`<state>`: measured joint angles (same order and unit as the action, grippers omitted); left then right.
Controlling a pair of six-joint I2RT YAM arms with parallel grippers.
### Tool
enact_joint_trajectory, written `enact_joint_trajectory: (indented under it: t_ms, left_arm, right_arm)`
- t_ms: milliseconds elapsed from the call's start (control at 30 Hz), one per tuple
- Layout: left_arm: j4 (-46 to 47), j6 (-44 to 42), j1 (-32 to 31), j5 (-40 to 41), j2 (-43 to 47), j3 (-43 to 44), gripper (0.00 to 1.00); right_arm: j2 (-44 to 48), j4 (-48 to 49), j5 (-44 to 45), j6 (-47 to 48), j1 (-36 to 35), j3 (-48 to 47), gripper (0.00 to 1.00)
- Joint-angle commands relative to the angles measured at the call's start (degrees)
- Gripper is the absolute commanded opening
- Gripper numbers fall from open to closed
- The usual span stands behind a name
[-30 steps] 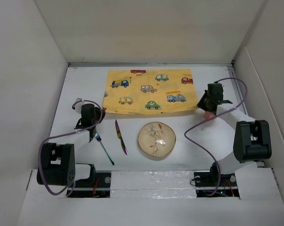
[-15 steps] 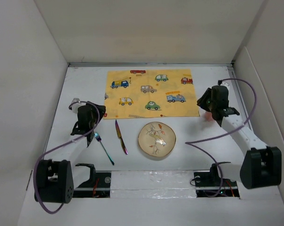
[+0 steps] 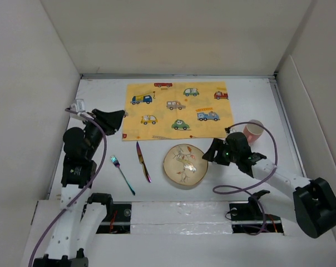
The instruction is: Set the dinner table for one person
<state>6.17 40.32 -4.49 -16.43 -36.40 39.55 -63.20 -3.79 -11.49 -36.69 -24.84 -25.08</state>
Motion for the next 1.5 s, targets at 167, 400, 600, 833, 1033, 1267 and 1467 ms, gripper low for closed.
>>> enact_joint_trajectory:
  t_ms: [167, 400, 600, 833, 1033, 1267, 1467]
  left_arm:
    - [-10.9, -14.6, -1.3, -4.7, 2.7, 3.0, 0.38]
    - [-9.6, -16.3, -1.3, -3.2, 1.6, 1.8, 0.39]
    - [-10.7, -17.5, -1.3, -2.1, 2.2, 2.4, 0.39]
    - [-10.6, -17.3, -1.3, -2.6, 1.8, 2.5, 0.39]
    - [-10.6, -17.5, -1.3, -2.6, 1.5, 2.6, 0.4]
    - [-11.1, -17.7, -1.3, -1.8, 1.9, 2.1, 0.4]
    - [-11.7, -17.7, -1.3, -1.1, 1.9, 1.9, 0.4]
  right_arm:
    - [-9.0, 13.7, -5.1, -5.4, -1.4, 3.6, 0.61]
    - [-14.2, 20.0, -7.3, -7.7, -0.6, 6.4, 0.35]
    - [-11.9, 18.2, -10.4, -6.9, 1.0, 6.4, 0.0]
    - [5.3, 9.5, -16.8, -7.7, 0.5, -4.0, 0.0]
    - [-1.5, 12.3, -17.3, -8.0, 2.8, -20.2, 0.0]
    - [-22.3, 26.3, -15.1, -11.4, 8.3, -33.2, 0.0]
    - [-33.9, 25.5, -11.2, -11.8, 9.7, -41.4, 0.0]
